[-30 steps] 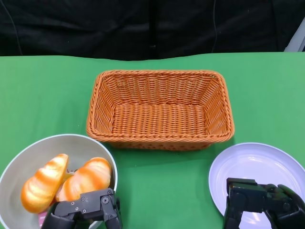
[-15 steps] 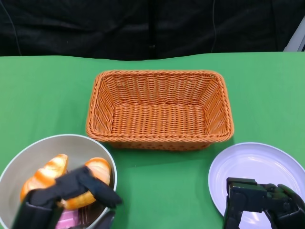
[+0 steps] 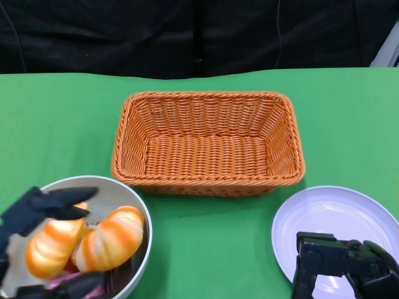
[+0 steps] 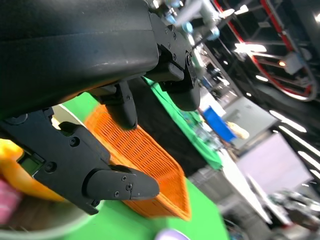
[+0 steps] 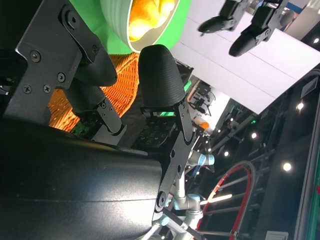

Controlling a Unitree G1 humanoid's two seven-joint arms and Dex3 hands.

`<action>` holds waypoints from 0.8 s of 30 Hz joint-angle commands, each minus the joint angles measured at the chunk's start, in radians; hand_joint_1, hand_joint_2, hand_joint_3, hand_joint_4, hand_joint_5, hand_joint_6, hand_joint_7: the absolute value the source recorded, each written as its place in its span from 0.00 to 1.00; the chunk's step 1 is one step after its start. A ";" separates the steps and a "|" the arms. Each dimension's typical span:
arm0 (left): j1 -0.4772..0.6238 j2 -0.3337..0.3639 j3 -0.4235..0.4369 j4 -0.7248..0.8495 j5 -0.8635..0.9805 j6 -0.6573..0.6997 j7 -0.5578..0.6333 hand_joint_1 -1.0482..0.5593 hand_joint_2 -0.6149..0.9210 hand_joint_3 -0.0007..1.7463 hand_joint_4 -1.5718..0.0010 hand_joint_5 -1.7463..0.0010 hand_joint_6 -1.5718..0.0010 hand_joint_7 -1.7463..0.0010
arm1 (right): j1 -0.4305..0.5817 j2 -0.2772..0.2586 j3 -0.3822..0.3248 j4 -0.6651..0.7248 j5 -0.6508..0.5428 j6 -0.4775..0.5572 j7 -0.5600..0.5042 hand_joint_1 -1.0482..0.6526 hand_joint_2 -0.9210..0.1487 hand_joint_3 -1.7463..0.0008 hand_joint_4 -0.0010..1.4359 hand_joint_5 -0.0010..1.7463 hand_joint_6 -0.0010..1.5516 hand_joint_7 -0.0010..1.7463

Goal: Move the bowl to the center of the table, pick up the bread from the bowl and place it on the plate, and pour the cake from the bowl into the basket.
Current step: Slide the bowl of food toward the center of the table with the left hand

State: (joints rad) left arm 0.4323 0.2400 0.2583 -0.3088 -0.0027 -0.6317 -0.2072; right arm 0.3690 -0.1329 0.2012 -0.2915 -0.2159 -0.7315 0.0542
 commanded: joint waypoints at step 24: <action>0.044 0.017 0.234 0.027 0.361 0.311 0.215 0.24 1.00 0.25 1.00 0.83 0.92 0.93 | 0.023 -0.003 0.007 -0.037 -0.019 0.007 0.002 0.73 0.77 0.00 0.71 1.00 0.60 0.87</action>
State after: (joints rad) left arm 0.4815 0.2572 0.4798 -0.2840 0.3527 -0.3490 -0.0150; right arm 0.3820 -0.1335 0.2013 -0.3004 -0.2135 -0.7162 0.0542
